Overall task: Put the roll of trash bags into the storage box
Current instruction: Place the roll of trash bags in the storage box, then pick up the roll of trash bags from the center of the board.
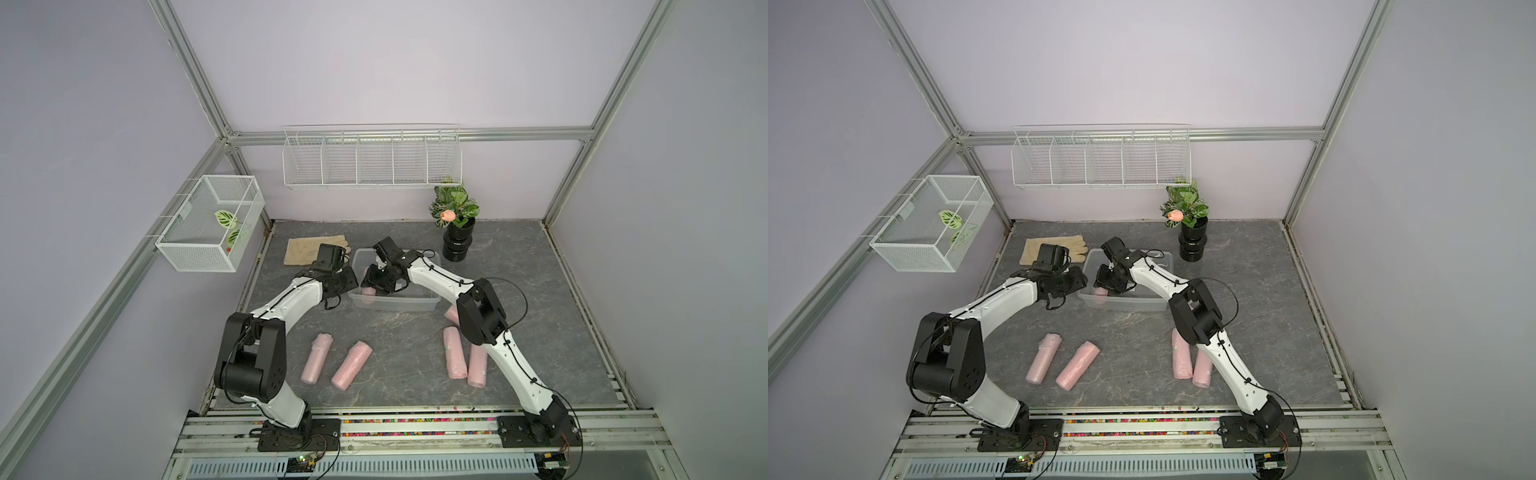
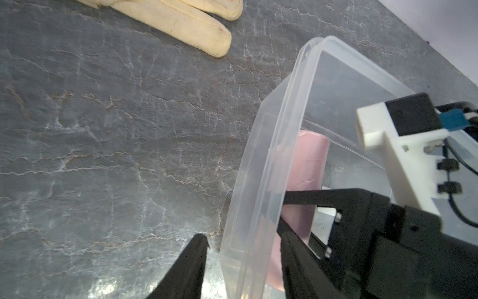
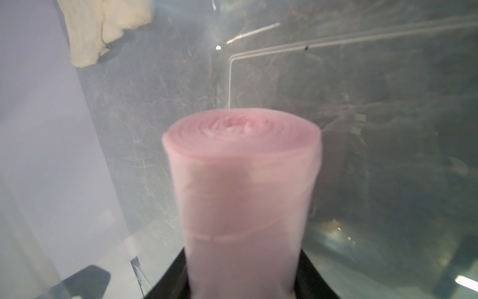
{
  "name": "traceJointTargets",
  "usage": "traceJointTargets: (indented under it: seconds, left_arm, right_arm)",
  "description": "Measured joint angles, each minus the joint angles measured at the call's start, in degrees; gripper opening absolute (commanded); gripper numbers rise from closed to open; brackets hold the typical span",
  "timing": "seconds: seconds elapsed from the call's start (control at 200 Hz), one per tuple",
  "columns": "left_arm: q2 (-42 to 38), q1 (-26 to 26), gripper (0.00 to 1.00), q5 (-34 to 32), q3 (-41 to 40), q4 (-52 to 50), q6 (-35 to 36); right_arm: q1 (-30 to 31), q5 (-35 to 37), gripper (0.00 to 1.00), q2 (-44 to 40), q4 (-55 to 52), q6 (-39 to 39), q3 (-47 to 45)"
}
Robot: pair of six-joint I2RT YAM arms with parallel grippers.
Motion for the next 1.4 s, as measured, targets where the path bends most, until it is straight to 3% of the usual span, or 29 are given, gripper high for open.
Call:
traceJointTargets:
  seconds: [0.285,0.765,1.165,1.4]
  left_arm:
    - [0.0,0.0,0.51,1.1,-0.1,0.5,0.0]
    - [0.0,0.0,0.51,1.3,-0.1,0.5,0.0]
    - [-0.3,0.0,0.51,1.3,-0.1,0.5,0.0]
    - [-0.4,0.0,0.51,1.3,-0.1,0.2,0.7]
  right_arm:
    - [0.3,-0.5,0.64,0.0,0.1,0.3,0.3]
    - [0.4,-0.2,0.64,-1.6,0.3,-0.2,-1.8]
    - [0.6,2.2,0.65,-10.4,-0.1,-3.0,-8.1]
    - [0.1,6.3,0.69,-21.3,-8.6,-12.2,-10.3]
